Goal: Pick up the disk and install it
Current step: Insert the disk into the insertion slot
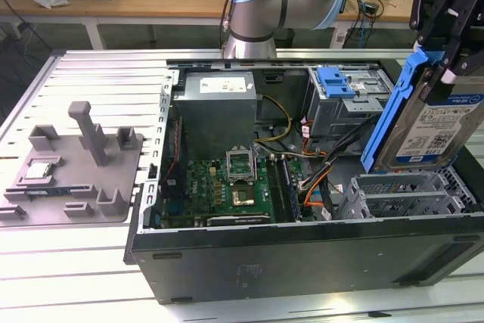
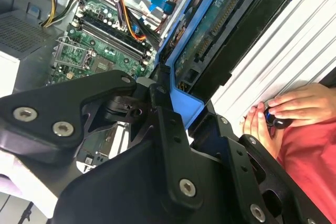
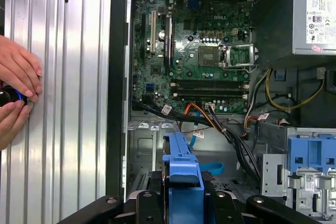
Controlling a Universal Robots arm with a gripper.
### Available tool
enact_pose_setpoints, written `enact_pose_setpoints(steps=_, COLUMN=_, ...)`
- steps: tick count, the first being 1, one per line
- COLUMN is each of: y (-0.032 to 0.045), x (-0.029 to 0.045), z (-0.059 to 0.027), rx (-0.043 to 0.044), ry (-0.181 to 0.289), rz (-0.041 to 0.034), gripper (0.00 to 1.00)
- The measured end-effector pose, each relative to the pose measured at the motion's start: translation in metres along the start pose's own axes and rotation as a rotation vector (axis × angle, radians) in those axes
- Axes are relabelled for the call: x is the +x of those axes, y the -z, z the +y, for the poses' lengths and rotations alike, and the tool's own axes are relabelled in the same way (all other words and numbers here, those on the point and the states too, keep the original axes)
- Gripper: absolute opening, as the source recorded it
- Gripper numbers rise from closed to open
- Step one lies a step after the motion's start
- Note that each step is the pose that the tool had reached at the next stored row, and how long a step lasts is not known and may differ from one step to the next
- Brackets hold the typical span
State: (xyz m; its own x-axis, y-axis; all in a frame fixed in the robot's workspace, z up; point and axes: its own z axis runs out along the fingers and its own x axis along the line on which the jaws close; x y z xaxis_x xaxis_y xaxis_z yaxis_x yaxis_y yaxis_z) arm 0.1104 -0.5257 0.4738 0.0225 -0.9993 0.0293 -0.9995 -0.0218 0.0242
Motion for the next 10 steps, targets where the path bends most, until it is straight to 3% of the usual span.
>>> enact_pose_setpoints(steps=10, y=-0.0059, x=0.0021, z=-0.0003, rx=0.0001, ry=0.002, rz=-0.0003, gripper=0.37)
